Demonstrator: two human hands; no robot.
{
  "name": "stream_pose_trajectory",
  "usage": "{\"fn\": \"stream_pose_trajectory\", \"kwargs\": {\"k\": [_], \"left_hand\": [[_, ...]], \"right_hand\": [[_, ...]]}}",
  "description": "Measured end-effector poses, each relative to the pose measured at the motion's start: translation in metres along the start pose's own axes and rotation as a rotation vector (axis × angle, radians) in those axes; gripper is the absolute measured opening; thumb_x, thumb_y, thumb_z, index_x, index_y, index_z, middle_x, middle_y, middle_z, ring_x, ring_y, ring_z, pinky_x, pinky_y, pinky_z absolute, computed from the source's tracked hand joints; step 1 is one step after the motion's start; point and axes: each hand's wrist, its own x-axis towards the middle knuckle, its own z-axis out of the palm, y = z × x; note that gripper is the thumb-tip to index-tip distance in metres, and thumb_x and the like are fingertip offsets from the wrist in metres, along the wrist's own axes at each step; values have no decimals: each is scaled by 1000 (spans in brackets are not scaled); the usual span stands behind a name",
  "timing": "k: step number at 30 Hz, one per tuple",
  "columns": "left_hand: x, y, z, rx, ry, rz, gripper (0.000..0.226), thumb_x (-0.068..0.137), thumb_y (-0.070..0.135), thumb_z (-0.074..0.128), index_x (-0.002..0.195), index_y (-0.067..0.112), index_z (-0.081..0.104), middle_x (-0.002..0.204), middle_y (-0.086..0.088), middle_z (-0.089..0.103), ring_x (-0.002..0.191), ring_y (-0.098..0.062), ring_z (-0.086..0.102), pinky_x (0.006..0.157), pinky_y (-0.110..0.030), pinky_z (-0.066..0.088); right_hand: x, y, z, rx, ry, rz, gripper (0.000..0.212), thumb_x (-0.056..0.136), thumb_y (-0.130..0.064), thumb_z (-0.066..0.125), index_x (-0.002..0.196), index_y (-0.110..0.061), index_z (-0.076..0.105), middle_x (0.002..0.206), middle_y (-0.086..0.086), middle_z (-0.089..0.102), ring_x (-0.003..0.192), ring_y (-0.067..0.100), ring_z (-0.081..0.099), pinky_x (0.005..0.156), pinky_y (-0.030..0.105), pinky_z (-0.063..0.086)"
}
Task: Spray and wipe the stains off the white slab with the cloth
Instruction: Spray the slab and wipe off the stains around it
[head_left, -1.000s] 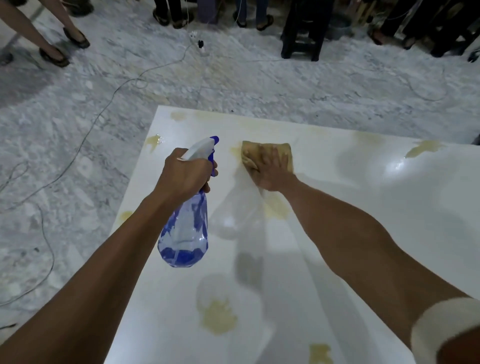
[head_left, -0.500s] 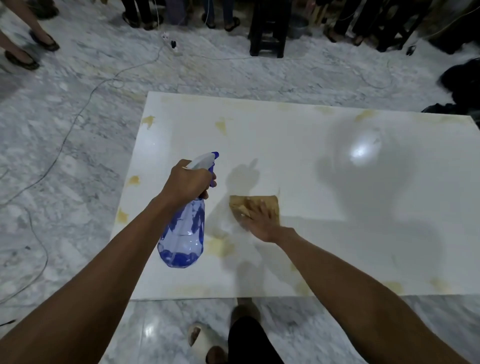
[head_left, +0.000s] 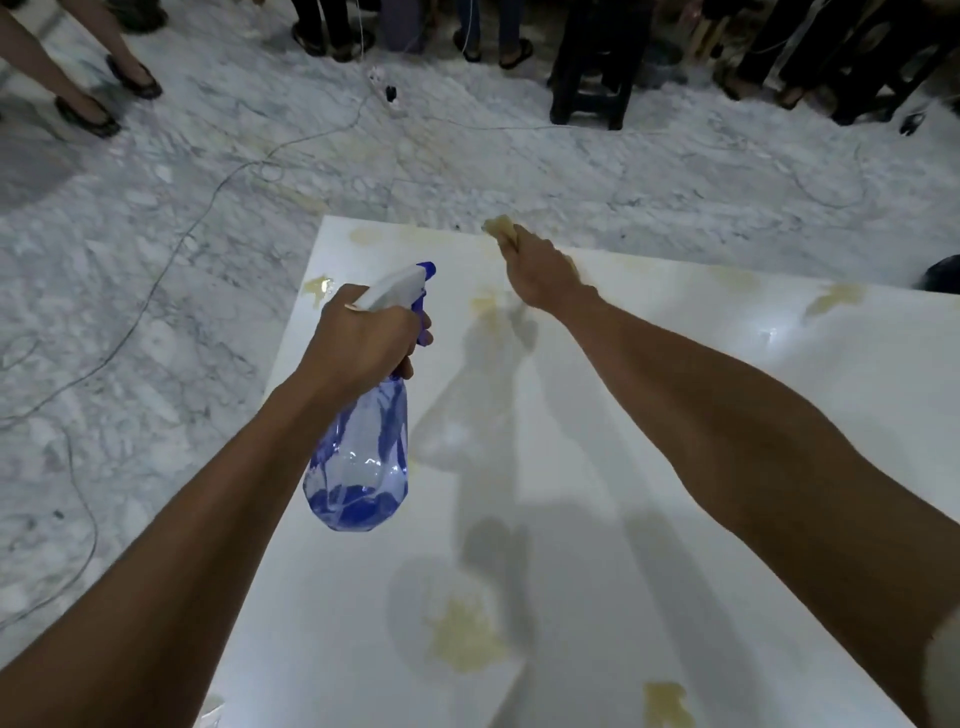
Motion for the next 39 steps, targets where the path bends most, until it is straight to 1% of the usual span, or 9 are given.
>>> {"fn": "stream_pose_trajectory", "kwargs": {"k": [3,5,7,17,23,27,35,37,39], "left_hand": [[17,-18,-2,-3,11,-14,20,72,15,51,70,7,69,76,-12,72,40,-16,51,54,-29,49],[23,-29,-3,12,12,-29,19,77,9,51,75,10,70,78,-11,73,41,-15,51,54,-29,49],[25,-39,-4,27,27,-54,22,83,3,50,80,13,70,83,-10,74,42,-13,52,56,-30,51],[-53,-64,-28,40,-68,-76,34,62,16,47,86,12,70,85,-14,74,48,-20,52,53,-27,50],[-130,-100,-47,30,-131,-104,26,72,5,52,89,6,71,81,-17,72,44,-16,52,53,-30,49],[-169,-117,-69,40,-141,-102,32,62,13,52,86,5,72,85,-17,74,54,-24,55,57,-32,50],[-199,-98,-105,21,-153,3,26,73,7,52,94,8,69,80,-13,71,60,-26,56,57,-31,49],[-198,-90,-113,26,-149,26,20,79,2,53,93,9,66,81,-13,71,55,-24,53,57,-32,49],[-190,-81,-119,22,-133,36,23,81,0,53,96,11,66,85,-14,71,58,-24,54,58,-32,49]], "right_hand": [[33,17,53,-395,-236,-24,54,102,-51,20,152,-35,27,159,4,34,147,29,31,116,58,20],[23,25,79,-469,-327,4,60,104,-51,18,158,-35,-4,168,4,-10,154,28,-10,120,57,-6],[2,32,92,-424,-298,-5,59,105,-49,15,156,-39,-13,165,4,-23,151,28,-23,118,57,-16],[-171,32,144,-481,-241,-38,63,100,-56,10,157,-38,-9,167,6,-17,153,33,-16,118,62,-9],[-291,11,165,-421,-338,58,58,103,-57,12,153,-47,-16,165,-1,-24,151,26,-24,117,55,-16],[-365,-8,189,-375,-398,61,58,103,-56,16,154,-46,-10,165,-1,-23,152,28,-21,118,56,-12],[-392,-28,172,-403,-598,92,58,107,-46,15,159,-29,-2,167,0,-18,152,26,-20,121,57,-3],[-398,-34,175,-317,-648,107,58,107,-45,17,160,-25,3,168,2,-14,154,26,-14,122,56,-2],[-389,-43,155,-48,-699,182,56,106,-50,25,158,-29,20,168,-4,4,150,23,11,119,61,11]]}}
